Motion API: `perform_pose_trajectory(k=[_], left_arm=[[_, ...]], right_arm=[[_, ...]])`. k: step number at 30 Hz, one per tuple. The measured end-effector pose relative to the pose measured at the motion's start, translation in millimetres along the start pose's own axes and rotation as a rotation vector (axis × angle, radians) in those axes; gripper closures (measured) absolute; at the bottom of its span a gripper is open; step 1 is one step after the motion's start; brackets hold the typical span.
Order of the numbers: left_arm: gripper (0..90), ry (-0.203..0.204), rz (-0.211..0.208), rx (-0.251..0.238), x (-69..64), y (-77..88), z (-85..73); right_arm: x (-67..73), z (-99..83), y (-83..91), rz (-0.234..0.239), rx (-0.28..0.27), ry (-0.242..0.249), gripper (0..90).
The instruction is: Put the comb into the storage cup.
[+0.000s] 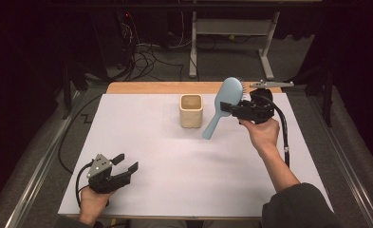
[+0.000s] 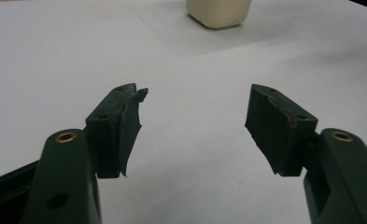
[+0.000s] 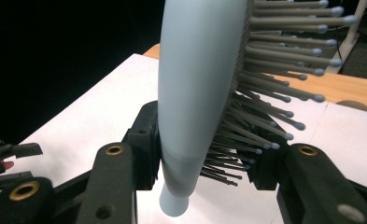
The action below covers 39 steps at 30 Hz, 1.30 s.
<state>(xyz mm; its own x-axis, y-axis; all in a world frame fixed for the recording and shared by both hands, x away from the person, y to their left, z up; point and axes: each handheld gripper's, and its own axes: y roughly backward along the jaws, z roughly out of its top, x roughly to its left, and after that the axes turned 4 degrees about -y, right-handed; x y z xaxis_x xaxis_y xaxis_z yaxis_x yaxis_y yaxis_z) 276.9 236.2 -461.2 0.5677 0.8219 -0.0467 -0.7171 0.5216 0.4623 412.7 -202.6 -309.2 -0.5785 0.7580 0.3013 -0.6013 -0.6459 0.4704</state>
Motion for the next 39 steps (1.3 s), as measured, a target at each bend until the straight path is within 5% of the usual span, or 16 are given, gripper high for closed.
perform_pose_trajectory(k=[39], left_arm=[[35.8, -0.006, 0.020, -0.003, 2.8, 2.7, -0.9]], right_arm=[[10.7, 35.5, -13.4, -0.017, -0.024, 0.015, 55.4]])
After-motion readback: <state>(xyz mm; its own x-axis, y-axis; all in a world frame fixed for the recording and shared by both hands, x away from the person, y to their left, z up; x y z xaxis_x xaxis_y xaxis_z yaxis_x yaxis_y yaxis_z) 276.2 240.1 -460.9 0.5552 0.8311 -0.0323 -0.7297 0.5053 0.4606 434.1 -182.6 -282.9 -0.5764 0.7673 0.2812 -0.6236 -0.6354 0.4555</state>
